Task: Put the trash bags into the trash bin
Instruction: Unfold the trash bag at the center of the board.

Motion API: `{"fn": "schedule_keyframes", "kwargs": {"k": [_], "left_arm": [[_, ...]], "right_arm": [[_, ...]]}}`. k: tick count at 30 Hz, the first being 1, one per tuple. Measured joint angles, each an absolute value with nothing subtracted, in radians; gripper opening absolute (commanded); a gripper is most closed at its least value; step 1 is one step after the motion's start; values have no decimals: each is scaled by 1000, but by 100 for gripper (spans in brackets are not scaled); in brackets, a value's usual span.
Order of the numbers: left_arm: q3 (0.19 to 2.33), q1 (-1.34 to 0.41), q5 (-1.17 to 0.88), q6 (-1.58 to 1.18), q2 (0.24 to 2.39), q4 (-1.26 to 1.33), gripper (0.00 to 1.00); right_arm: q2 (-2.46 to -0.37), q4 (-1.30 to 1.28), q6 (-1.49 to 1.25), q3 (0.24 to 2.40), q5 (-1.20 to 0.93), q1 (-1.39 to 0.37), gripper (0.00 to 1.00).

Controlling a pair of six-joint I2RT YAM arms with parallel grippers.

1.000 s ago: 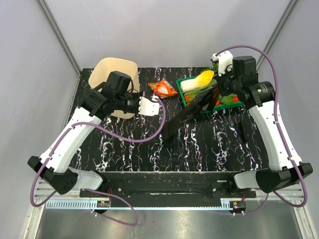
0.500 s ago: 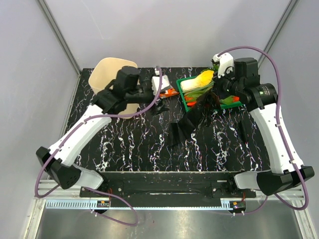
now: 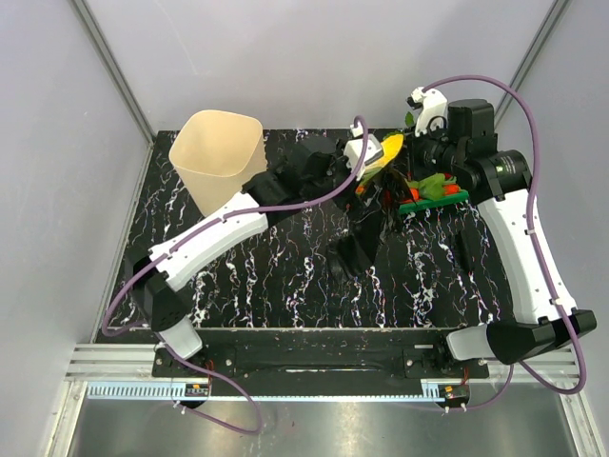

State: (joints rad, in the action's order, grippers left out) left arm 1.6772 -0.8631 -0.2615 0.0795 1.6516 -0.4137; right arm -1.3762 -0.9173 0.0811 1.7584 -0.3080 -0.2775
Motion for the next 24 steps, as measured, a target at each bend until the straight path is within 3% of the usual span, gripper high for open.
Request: {"fn": "schedule_keyframes", "kwargs": {"k": [16, 19, 24], "left_arm": [[1780, -905, -74, 20, 1767, -402, 66], [1780, -906, -71, 16, 1777, -401, 50], [1788, -906, -69, 9, 1797, -400, 14]], "right_arm": [[-1385, -917, 61, 1758, -328, -278, 0], [-1385, -917, 59, 1758, -332, -278, 0], [-1385, -917, 58, 1757, -331, -278, 0]]}}
